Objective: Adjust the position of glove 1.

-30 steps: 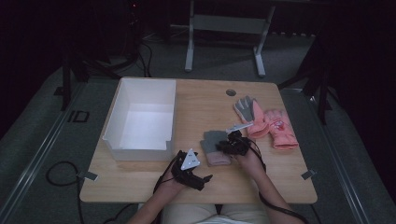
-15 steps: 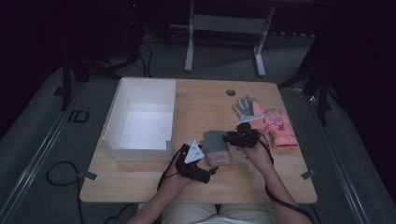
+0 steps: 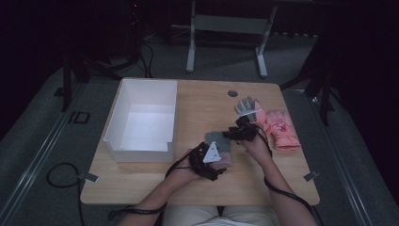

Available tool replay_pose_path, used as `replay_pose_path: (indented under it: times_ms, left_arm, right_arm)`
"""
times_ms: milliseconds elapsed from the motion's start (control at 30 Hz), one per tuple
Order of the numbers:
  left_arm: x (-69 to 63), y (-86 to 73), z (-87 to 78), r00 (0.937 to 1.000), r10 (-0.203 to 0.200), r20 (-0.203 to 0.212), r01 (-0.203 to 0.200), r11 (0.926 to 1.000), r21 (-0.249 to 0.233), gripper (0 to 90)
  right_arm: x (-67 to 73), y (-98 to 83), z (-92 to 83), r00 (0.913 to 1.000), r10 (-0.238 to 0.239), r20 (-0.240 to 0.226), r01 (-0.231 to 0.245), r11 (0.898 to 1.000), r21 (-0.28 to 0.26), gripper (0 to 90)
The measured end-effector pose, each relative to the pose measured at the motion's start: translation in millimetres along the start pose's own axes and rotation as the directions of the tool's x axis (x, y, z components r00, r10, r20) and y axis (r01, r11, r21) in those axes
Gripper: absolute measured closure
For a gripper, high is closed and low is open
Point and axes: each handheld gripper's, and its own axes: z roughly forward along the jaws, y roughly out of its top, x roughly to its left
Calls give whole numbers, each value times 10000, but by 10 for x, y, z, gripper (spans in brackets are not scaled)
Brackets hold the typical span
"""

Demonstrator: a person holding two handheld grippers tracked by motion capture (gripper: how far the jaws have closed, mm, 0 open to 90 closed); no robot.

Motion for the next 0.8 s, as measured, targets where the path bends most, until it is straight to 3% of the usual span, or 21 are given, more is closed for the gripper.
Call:
replay_pose_path:
  times_ms: [167,267,300,433,500,600,667,800]
  left_arm:
    - [-4,-38,128,9976,658,-216,-639,9947,805,238]
    - [1,-50,147,9977,663,-147,-647,9942,862,248]
    - [32,-90,193,9992,402,47,-404,9947,945,284]
    - [82,-116,213,9998,219,32,-221,9947,1003,365]
    - [100,-116,220,9997,239,85,-247,9935,1110,396]
    - [99,-111,231,9979,648,50,-649,9899,1259,436]
    - [115,-129,233,9978,647,114,-656,9914,1129,455]
    - [164,-156,233,9979,560,315,-588,9938,939,507]
  right_arm:
    - [-61,-23,163,9996,263,100,-265,9994,232,437]
    - [-68,-39,226,9995,273,132,-279,9987,436,430]
    - [-78,-56,269,9994,329,134,-336,9979,558,400]
    - [-72,-80,278,9986,529,18,-529,9971,539,399]
    - [-88,-88,275,9977,668,-104,-663,9967,463,400]
    - [-67,-88,272,9972,660,-337,-641,9964,555,446]
    - [-59,-89,268,9955,770,-547,-736,9953,623,489]
    - [-58,-102,283,9826,1255,-1368,-1172,9908,673,548]
